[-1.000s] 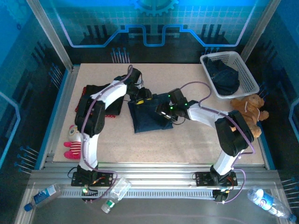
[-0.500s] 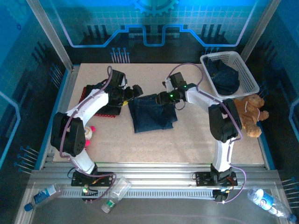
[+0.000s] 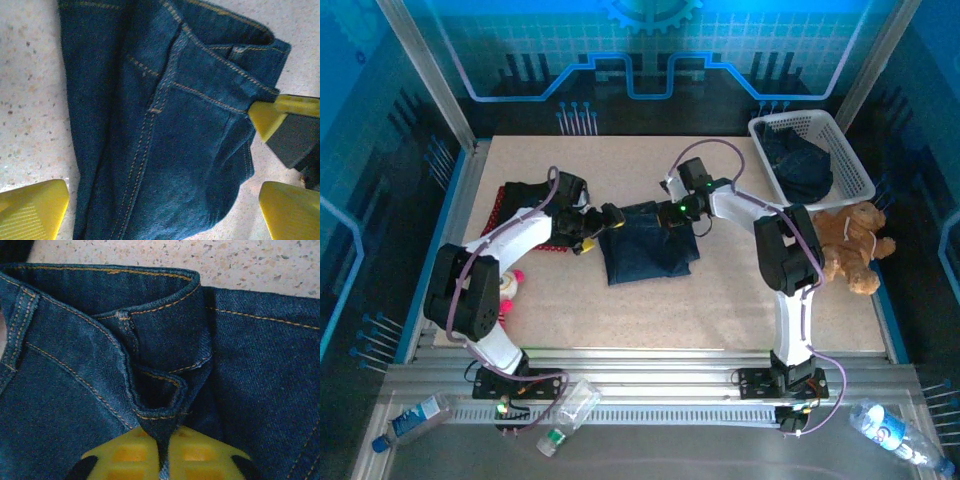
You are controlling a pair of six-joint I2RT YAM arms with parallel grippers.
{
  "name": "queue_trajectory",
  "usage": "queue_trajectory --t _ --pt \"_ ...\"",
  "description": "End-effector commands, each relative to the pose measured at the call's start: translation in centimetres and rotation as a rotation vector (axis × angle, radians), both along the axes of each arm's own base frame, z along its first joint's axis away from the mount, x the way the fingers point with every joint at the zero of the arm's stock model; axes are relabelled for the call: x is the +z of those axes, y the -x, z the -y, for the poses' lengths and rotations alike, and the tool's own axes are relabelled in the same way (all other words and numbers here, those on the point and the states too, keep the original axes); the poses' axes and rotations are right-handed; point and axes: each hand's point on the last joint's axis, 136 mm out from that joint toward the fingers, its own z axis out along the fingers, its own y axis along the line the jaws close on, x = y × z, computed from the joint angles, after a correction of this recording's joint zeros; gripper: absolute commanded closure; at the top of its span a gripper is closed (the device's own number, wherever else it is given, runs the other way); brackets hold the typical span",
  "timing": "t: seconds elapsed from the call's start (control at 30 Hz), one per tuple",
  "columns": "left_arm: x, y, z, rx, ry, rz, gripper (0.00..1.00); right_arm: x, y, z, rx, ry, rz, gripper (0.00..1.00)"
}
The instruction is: Fold and stack the skirts
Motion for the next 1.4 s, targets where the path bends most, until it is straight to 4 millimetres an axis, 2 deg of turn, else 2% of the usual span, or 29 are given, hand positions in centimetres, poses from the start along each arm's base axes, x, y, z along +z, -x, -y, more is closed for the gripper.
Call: queue_trajectory --t 0.0,0.1,0.2,0.33,0.47,0.67,0.73,0.8,0.87,0.93,1.0,1.07,1.13,1.27,1.37 --pt "1.5 0.0 0.7 -0.015 0.04 0.033 0.01 5.6 0.0 -1.2 0.052 -0.091 0.119 0.95" --pt "2.6 -0.4 0.7 -0.042 0.028 0.062 0.01 8.2 0.6 -2.5 0.126 -0.133 0.164 0.97" --pt "4.1 -0.9 1.1 -0.074 0.039 0.098 0.01 8.8 0.7 -3.9 0.2 -0.133 0.184 0.97" --pt "5.8 -1.5 2.7 -0.134 0.118 0.151 0.01 6.6 -0.6 -5.3 0.223 -0.114 0.137 0.97" --pt "5.9 -2.4 4.3 -0.172 0.196 0.172 0.01 4.3 -2.1 -6.0 0.204 -0.104 0.086 0.97" --pt "2.9 -5.4 5.7 -0.125 0.257 0.143 0.01 2.7 -3.6 -6.1 0.138 -0.095 0.05 0.97" --pt "0.7 -6.7 4.7 -0.063 0.182 0.129 0.01 2.7 -3.6 -6.3 0.133 -0.112 0.04 0.95" --pt "-2.2 -7.6 3.3 -0.001 0.094 0.09 0.01 3.2 -3.4 -6.3 0.124 -0.12 0.041 0.89" --pt "-4.6 -8.0 2.3 0.041 0.058 0.039 0.01 4.0 -3.0 -5.6 0.105 -0.115 0.045 0.76" --pt "-5.9 -7.8 2.0 0.059 0.053 0.002 0.01 4.6 -2.2 -3.8 0.056 -0.098 0.031 0.6" --pt "-6.4 -7.4 1.8 0.063 0.044 -0.011 0.01 5.1 -0.8 -1.5 0.004 -0.095 0.013 0.5" --pt "-6.7 -6.9 1.6 0.065 0.04 -0.021 0.01 5.1 1.0 1.0 -0.059 -0.107 -0.023 0.47" --pt "-7.0 -6.5 1.5 0.062 0.039 -0.033 0.01 5.1 3.7 2.7 -0.064 -0.161 -0.064 0.47" --pt "-7.4 -6.1 1.5 0.053 0.038 -0.052 0.01 4.0 8.4 3.1 0.037 -0.217 -0.106 0.51" --pt "-7.4 -6.0 1.6 0.043 0.034 -0.056 0.01 2.2 9.5 3.6 0.03 -0.194 -0.137 0.52"
